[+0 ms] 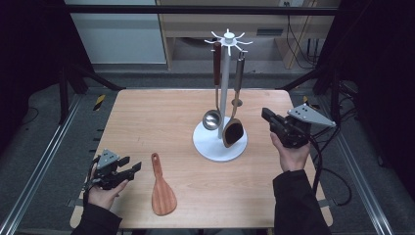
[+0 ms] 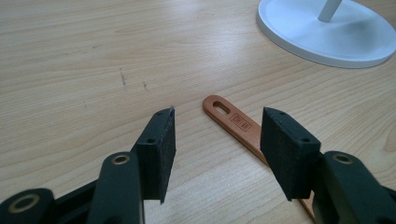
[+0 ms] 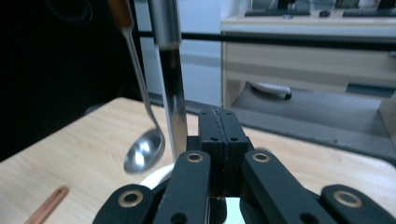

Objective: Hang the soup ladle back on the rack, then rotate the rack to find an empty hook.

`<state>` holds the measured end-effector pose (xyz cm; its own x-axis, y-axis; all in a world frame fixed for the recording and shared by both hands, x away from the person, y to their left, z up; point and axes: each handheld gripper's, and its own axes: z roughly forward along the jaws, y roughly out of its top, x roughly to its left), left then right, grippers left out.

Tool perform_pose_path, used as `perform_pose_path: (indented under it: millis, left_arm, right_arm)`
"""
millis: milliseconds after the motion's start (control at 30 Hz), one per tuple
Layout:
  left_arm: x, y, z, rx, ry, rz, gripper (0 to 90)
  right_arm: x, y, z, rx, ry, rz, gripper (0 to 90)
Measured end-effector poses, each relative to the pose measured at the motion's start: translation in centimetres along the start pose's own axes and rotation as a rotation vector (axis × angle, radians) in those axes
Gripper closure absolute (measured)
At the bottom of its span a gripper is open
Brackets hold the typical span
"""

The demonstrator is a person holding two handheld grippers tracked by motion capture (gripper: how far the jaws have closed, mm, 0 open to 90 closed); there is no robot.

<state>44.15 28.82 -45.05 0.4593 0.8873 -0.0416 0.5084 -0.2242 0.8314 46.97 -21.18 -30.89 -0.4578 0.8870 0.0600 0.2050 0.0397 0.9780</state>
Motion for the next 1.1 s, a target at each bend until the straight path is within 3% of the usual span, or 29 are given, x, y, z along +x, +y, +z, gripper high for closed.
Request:
perform_pose_path:
  millis: [700,1100]
  left_arm:
    - [0.4,-0.3,0.5,0.037,-0.001,-0.017,45.4]
    - [0.5,-0.4,0.7,0.047,-0.004,-0.016,45.4]
  right_arm:
    - [1.9,7.3,2.0,-0.101,0.014,-0.070,90.0]
    - [2.0,9.8,3.4,-0.128,0.011,-0.073,90.0]
